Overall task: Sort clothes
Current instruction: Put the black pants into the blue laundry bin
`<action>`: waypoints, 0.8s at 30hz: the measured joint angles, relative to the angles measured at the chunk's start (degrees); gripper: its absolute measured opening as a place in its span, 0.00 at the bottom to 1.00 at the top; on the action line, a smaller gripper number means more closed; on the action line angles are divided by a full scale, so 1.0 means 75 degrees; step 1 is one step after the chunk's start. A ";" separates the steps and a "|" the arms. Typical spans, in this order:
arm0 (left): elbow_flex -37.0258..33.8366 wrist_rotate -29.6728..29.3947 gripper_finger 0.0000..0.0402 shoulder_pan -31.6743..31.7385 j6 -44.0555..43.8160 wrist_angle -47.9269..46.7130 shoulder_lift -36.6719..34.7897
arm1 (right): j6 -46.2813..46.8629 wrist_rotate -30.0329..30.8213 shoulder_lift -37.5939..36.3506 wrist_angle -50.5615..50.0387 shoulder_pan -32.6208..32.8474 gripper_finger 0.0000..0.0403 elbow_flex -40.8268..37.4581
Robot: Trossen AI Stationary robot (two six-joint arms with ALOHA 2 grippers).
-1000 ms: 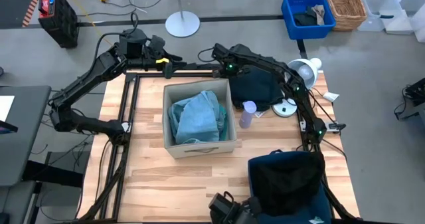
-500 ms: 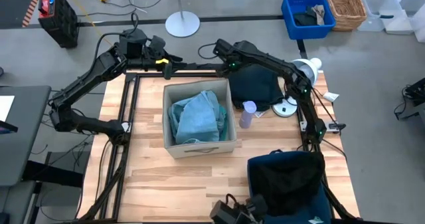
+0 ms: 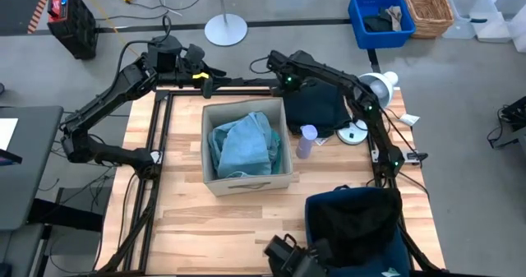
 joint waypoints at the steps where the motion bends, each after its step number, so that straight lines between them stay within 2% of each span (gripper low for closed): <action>1: 0.0000 0.0001 0.55 0.0001 -0.0007 0.0000 0.0000 | 0.0171 0.0020 0.0016 -0.0043 0.0009 0.63 -0.0003; 10: 0.0000 0.0001 0.55 0.0000 -0.0052 0.0030 0.0000 | 0.0295 -0.0376 0.0013 0.0520 -0.0244 0.63 -0.0437; 14: 0.0000 0.0001 0.55 0.0000 -0.0058 0.0049 0.0000 | 0.0287 -0.0403 0.0013 0.0539 -0.0188 0.63 -0.0437; 19: 0.0000 -0.0002 0.55 0.0000 -0.0070 0.0055 0.0000 | 0.0280 -0.0816 0.0013 0.0443 -0.0211 0.63 -0.0437; 24: 0.0000 -0.0002 0.55 0.0001 -0.0073 0.0055 0.0000 | 0.0240 -0.1059 0.0013 0.0314 -0.0194 0.58 -0.0437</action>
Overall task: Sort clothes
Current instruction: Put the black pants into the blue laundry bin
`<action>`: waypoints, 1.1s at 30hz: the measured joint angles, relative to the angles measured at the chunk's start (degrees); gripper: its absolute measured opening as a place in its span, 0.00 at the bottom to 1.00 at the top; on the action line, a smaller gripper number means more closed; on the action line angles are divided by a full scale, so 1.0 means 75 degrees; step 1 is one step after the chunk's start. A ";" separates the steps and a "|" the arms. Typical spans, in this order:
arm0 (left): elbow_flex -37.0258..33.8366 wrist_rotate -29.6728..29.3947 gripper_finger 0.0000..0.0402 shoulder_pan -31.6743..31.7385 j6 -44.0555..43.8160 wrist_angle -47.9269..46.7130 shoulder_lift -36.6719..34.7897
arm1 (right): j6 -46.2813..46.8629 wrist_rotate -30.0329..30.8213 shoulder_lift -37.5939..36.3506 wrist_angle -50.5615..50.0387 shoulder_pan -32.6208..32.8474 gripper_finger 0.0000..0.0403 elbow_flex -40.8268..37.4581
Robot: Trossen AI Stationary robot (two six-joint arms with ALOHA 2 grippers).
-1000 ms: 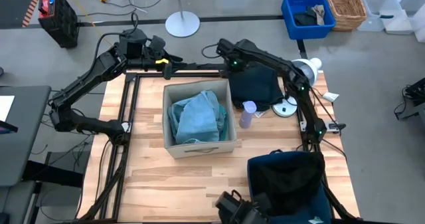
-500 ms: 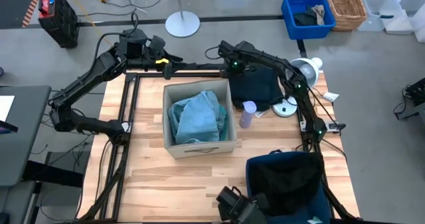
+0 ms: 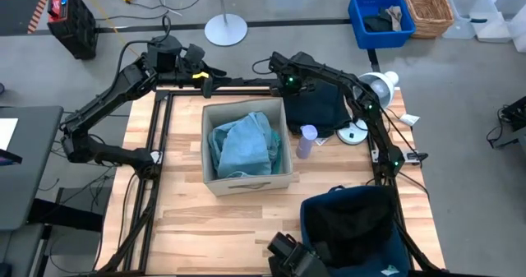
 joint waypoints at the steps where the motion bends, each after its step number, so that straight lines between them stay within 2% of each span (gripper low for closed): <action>1: 0.0000 0.0000 0.55 -0.0001 -0.0001 -0.0002 0.0000 | -0.0017 -0.0022 0.0000 -0.0064 0.0003 0.56 0.0000; 5: 0.0000 0.0000 0.55 -0.0001 0.0000 0.0000 0.0000 | -0.0076 -0.0032 0.0000 -0.0194 0.0009 0.46 0.0000; 11: 0.0000 -0.0001 0.55 -0.0001 0.0058 0.0001 0.0000 | -0.0305 -0.0029 0.0000 -0.0374 0.0099 0.23 0.0000; 17: 0.0000 -0.0003 0.55 0.0000 0.0079 0.0003 0.0000 | -0.0361 0.0099 -0.0043 -0.0412 0.0149 0.04 0.0000; 33: 0.0000 -0.0003 0.55 -0.0001 -0.0017 -0.0017 0.0000 | -0.0372 0.0853 -0.0559 -0.0522 0.0451 0.00 -0.0002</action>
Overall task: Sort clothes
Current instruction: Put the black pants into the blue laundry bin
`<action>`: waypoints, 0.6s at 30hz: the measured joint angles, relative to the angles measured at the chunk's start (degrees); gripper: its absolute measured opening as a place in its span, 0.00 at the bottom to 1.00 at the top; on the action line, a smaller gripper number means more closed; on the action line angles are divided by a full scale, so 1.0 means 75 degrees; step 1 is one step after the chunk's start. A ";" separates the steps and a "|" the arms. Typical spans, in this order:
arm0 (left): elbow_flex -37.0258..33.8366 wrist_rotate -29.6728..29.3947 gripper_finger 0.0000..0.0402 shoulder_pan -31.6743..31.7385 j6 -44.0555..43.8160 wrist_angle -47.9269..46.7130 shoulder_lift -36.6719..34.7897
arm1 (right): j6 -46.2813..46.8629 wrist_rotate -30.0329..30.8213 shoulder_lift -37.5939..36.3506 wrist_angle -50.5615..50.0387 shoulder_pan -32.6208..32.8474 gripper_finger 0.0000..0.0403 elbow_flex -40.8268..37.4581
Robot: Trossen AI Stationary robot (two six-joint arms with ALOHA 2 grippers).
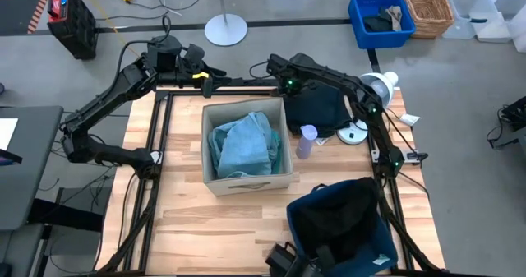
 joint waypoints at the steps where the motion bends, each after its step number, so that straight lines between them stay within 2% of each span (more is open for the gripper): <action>1: 0.0000 0.0000 0.55 0.0003 -0.0008 -0.0003 0.0000 | 0.0014 0.0005 -0.0071 0.0003 0.0032 0.00 -0.0001; 18: 0.0000 0.0000 0.55 0.0002 -0.0038 -0.0038 0.0000 | 0.0304 0.0987 -0.1024 0.0035 0.0612 0.00 -0.0001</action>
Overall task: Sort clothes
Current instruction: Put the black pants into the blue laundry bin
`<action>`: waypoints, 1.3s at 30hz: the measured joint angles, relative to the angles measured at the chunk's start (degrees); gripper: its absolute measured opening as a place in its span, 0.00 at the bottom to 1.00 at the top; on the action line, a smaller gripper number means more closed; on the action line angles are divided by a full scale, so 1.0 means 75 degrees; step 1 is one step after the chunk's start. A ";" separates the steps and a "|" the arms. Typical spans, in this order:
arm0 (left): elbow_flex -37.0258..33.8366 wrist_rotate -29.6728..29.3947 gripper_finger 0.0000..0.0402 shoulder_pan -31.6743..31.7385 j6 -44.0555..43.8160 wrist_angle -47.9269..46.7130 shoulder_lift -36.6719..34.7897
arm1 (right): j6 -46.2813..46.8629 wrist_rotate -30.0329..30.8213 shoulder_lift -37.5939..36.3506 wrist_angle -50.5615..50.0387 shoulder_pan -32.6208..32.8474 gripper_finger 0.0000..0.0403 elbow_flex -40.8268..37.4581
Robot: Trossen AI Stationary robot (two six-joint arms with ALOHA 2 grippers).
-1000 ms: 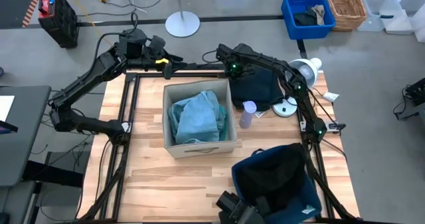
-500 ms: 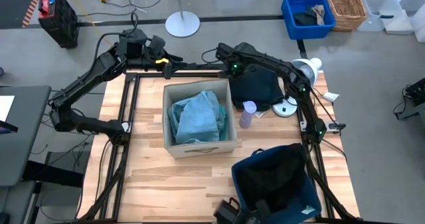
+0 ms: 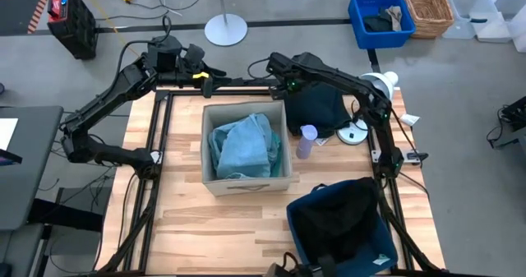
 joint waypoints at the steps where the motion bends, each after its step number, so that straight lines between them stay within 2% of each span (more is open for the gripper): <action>1: 0.0000 0.0000 0.55 -0.0002 0.0000 0.0000 0.0000 | 0.0012 0.0019 -0.0044 0.0002 -0.0002 0.00 0.0000; 9: 0.0000 0.0000 0.55 0.0001 0.0000 -0.0003 0.0000 | 0.0009 0.0566 -0.0486 0.0170 0.0158 0.00 0.0000; 15: 0.0000 0.0000 0.55 0.0001 0.0000 -0.0003 0.0000 | -0.0208 0.0227 -0.0520 0.0351 -0.0137 0.03 -0.0129; 20: 0.0000 0.0000 0.55 -0.0001 0.0000 -0.0001 0.0000 | -0.0157 -0.0722 -0.0516 0.0444 -0.0321 0.19 -0.0511; 26: 0.0000 0.0000 0.55 0.0000 0.0000 0.0000 0.0000 | 0.0228 -0.1074 -0.0543 0.0976 -0.0241 0.53 -0.1698; 29: 0.0000 0.0000 0.55 0.0001 0.0000 0.0000 0.0000 | 0.0494 -0.1083 -0.0561 0.1495 -0.0180 0.65 -0.2226; 32: 0.0000 0.0000 0.55 -0.0002 0.0000 0.0000 0.0000 | 0.0705 -0.0873 -0.0565 0.1584 -0.0160 0.70 -0.2276; 39: 0.0000 0.0000 0.55 -0.0001 -0.0046 0.0000 0.0000 | 0.1145 -0.0842 -0.0563 0.1434 -0.0209 0.71 -0.2040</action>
